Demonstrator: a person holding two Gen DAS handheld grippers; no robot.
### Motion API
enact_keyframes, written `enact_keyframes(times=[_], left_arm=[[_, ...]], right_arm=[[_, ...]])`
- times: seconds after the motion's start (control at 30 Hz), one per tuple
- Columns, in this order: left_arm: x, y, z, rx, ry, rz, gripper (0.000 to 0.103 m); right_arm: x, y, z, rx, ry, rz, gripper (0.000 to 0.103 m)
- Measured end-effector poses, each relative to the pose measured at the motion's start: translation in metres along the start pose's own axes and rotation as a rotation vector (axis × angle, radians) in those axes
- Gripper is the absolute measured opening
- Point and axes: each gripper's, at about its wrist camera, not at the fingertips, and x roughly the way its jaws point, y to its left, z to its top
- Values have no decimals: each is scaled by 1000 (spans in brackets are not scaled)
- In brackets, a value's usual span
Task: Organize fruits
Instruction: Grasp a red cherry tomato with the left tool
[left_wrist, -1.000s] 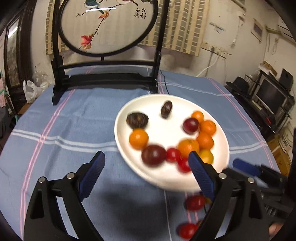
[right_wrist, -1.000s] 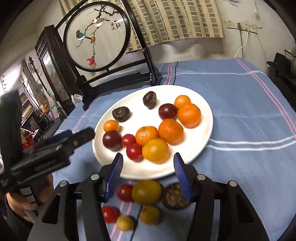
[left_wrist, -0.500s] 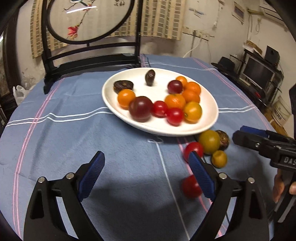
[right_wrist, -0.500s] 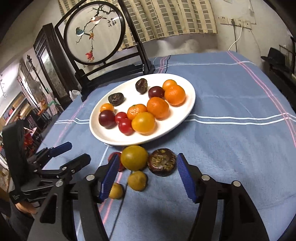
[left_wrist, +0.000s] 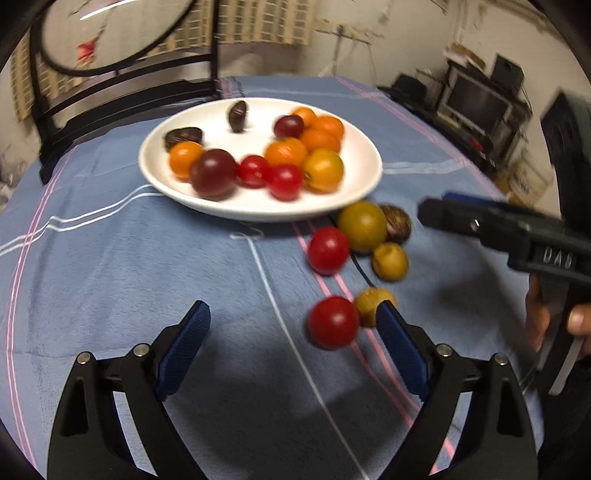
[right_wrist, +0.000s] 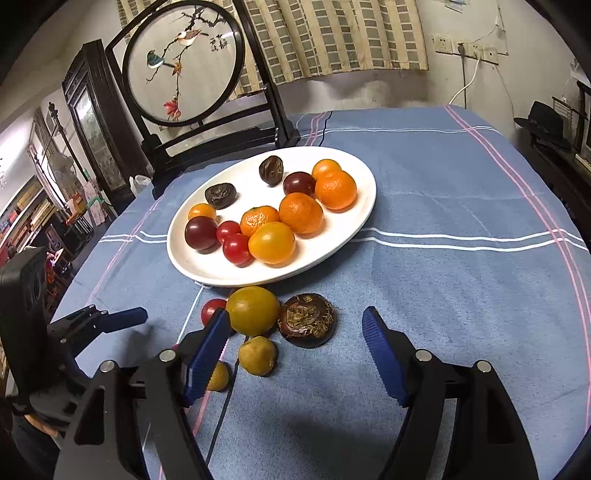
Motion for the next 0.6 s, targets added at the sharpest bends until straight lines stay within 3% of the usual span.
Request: enact_keyframes(times=[0.13, 0.2, 0.27, 0.43, 0.53, 0.6], left_arm=[[4, -7, -4, 46, 19, -1, 81], [8, -9, -5, 67, 31, 8, 73], [13, -11, -7, 83, 54, 11, 58], [16, -19, -6, 138, 17, 22, 46], [16, -22, -5, 160, 0, 13, 31], [14, -20, -4, 147, -3, 1, 30]], right_arm=[[-1, 2, 0, -11, -1, -1, 75], [-4, 3, 0, -11, -8, 3, 75], [-5, 3, 0, -11, -14, 3, 75], [-7, 7, 0, -24, -15, 9, 75], [-6, 12, -2, -46, -11, 6, 75], [-5, 13, -2, -59, -6, -2, 75]])
